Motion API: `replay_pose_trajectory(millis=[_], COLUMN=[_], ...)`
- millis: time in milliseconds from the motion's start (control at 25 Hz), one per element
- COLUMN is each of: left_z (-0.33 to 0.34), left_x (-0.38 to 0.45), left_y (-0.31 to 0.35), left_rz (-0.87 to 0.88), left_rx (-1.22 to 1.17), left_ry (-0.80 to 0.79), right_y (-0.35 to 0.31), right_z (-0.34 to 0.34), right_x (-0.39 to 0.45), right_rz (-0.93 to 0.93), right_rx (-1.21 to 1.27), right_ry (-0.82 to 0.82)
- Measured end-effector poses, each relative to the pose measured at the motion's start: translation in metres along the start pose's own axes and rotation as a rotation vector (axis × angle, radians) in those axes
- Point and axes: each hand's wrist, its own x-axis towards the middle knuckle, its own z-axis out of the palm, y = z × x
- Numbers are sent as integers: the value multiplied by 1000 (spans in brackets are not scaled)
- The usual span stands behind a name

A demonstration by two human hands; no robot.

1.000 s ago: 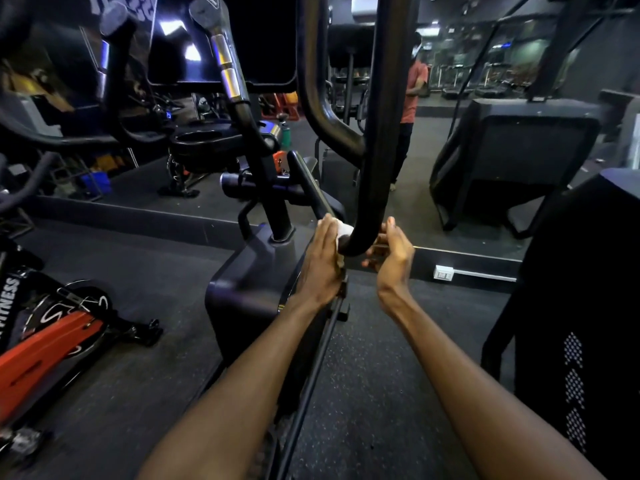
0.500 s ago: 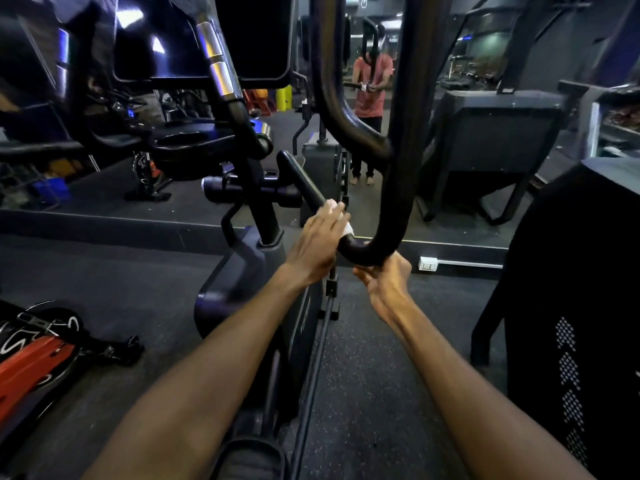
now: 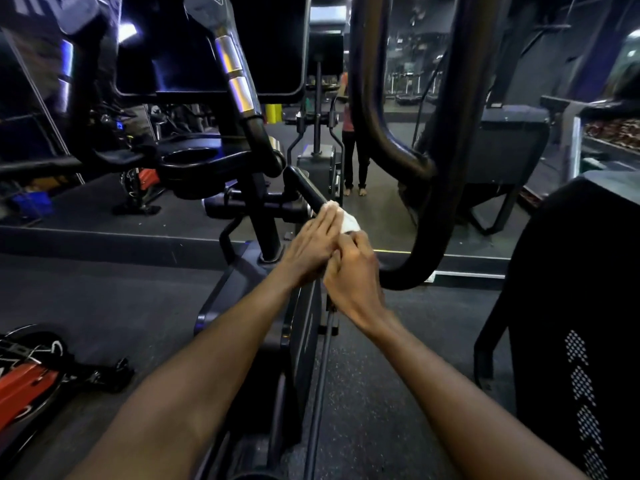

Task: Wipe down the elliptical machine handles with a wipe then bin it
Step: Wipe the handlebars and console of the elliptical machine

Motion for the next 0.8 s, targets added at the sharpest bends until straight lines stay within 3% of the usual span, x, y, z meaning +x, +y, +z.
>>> replay_pose_trajectory(millis=[120, 240, 360, 480, 600, 800], left_z=[6, 8, 13, 14, 19, 20], left_x=[5, 14, 18, 23, 24, 34], left_y=[-11, -13, -18, -25, -27, -30], left_rz=[15, -122, -81, -158, -84, -287], left_rx=[-6, -63, -78, -132, -158, -719], left_ry=[42, -13, 22, 21, 10, 167], right_y=[-4, -4, -3, -4, -5, -8], right_z=[-4, 3, 11, 14, 16, 19], right_x=[21, 34, 47, 53, 60, 72], right_rz=[44, 115, 158, 188, 222, 290], right_rx=[-442, -425, -415, -402, -350, -335], right_ry=[-101, -164, -148, -173, -186, -229])
